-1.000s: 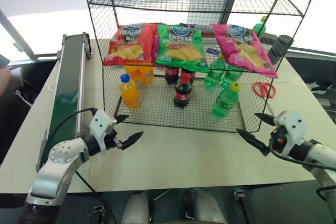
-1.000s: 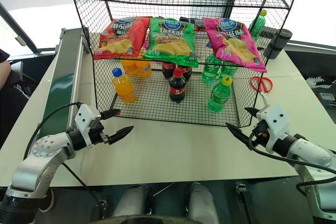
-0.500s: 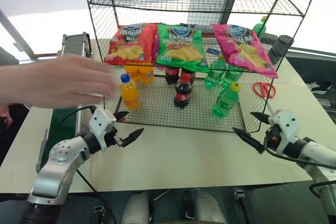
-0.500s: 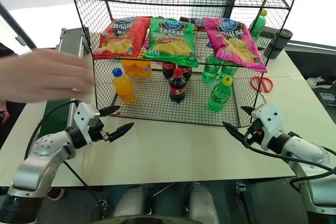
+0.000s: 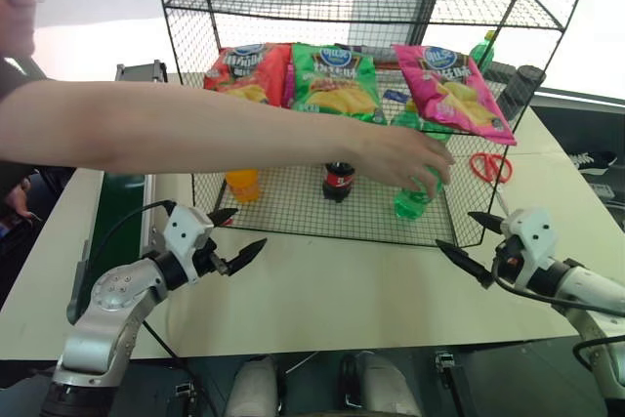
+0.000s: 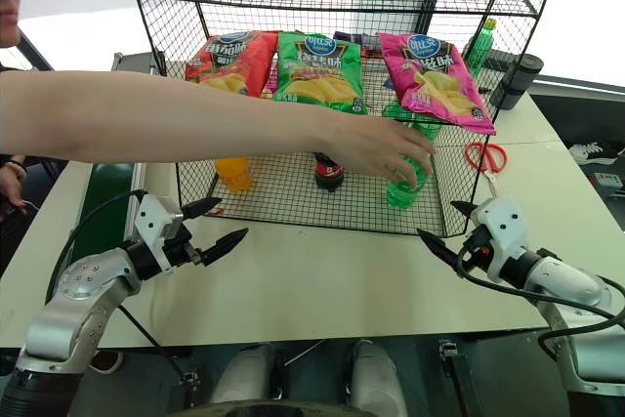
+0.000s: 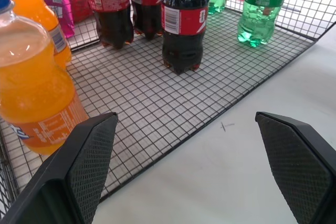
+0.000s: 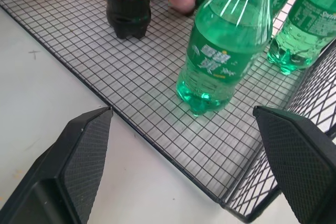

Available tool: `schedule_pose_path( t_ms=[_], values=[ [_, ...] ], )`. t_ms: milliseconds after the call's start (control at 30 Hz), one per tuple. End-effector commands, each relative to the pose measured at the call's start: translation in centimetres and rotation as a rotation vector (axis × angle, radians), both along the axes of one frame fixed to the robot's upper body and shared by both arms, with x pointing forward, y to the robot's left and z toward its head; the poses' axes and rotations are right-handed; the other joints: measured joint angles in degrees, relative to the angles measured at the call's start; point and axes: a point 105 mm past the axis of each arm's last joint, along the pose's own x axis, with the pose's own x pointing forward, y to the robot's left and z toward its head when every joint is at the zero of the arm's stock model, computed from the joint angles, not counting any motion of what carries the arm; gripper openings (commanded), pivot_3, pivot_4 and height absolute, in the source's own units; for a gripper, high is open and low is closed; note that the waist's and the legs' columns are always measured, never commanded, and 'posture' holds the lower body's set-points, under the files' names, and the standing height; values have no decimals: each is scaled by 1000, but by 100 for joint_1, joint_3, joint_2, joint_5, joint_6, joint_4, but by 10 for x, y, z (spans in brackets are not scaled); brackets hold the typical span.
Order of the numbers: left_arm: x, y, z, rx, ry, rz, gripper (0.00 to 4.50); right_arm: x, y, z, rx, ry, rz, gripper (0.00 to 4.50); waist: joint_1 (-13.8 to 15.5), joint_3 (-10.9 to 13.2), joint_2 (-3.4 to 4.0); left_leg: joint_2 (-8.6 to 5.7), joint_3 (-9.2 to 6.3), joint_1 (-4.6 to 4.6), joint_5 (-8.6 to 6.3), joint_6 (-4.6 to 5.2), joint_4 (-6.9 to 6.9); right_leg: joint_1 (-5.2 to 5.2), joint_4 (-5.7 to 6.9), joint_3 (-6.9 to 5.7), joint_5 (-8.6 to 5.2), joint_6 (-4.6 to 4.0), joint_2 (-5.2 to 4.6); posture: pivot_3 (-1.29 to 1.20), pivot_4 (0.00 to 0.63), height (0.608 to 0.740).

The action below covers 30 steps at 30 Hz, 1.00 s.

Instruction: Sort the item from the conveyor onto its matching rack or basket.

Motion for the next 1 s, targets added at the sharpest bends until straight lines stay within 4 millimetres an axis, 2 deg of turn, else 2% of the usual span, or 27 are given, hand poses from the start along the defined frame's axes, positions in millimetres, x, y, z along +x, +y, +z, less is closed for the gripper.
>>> schedule_pose_path(
  t_ms=[33,433,1000],
  values=[
    [1,4,11,-6,-51,12,4500,1,3,4,-2,-34,21,4454,0,0,0,0,0,0,0,0,0,0,0,0,0,0,0,0,150,736],
    [0,3,11,-12,-56,19,4500,3,1,-3,1,-33,36,4454,-1,-1,0,0,0,2,0,0,0,2,1,0,0,0,0,0,150,736],
    [-2,3,13,-24,-60,19,4500,7,13,-2,10,-38,60,4454,0,-2,0,0,2,4,0,0,1,3,2,-1,0,0,0,0,150,736]
  ],
)
